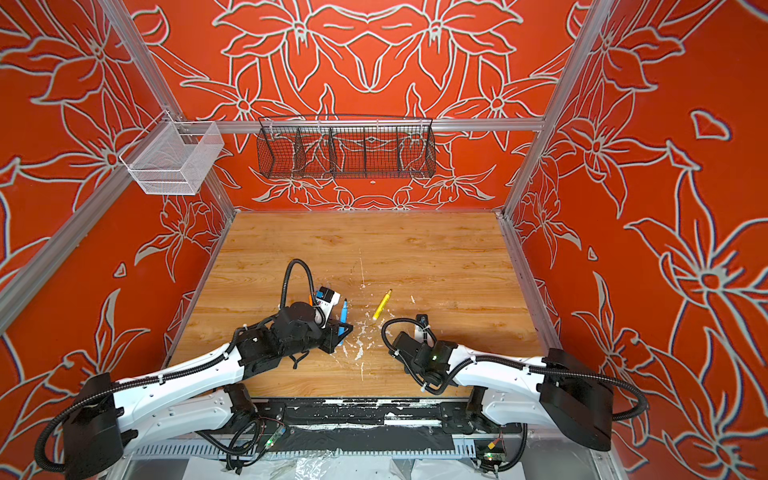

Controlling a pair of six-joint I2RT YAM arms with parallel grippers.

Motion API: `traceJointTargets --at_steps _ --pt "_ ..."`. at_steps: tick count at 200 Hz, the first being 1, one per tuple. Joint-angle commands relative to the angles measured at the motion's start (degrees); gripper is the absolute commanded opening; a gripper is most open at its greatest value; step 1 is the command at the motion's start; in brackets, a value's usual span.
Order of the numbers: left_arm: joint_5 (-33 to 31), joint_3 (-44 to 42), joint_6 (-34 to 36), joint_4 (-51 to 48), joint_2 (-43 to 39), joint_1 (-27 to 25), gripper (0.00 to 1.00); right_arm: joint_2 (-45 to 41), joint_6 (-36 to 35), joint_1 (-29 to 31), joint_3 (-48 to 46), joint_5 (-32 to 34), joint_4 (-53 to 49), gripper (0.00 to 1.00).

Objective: Insert the pens into the pen caps
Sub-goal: 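Lift the cap with the right gripper toward the blue marker tip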

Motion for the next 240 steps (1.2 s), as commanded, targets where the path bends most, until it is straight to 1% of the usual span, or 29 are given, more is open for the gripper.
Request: traceJointTargets --at_steps 1,31,48,82,111,148,181,220,240 --pt "1.0 -0.27 -0.89 1.21 -0.7 0.28 0.0 -0.09 1.54 0.31 -1.86 -0.33 -2.97 0.18" --pt "2.01 -0.5 -1.17 1.33 -0.72 0.33 0.0 -2.49 2.05 0.37 -2.71 0.68 -3.11 0.16" --pt "3.28 -0.56 -1.32 1.85 -0.7 0.26 0.0 -5.27 2.05 0.35 -2.55 1.9 -4.27 0.16" --pt "5.43 -1.0 -1.51 2.81 -0.74 0.13 0.0 -12.39 1.11 0.37 0.15 5.86 -9.64 0.15" --pt "8.43 -2.73 -2.37 6.67 -0.72 -0.72 0.0 -18.02 -1.43 0.37 3.39 8.87 -9.27 0.13" --pt "9.95 -3.27 -3.17 10.01 0.17 -2.87 0.0 -24.1 -6.46 0.37 5.51 8.16 1.44 0.11" --pt "12.1 -3.45 -3.55 13.77 1.97 -4.63 0.0 -26.18 -10.76 0.36 5.86 5.31 13.44 0.1" --pt "12.36 -3.13 -3.78 16.28 4.29 -6.5 0.0 -25.94 -11.26 0.37 3.18 1.84 27.99 0.07" --pt "12.71 -2.75 -3.91 17.19 4.97 -7.18 0.0 -25.66 -10.43 0.37 2.96 0.96 31.8 0.06"
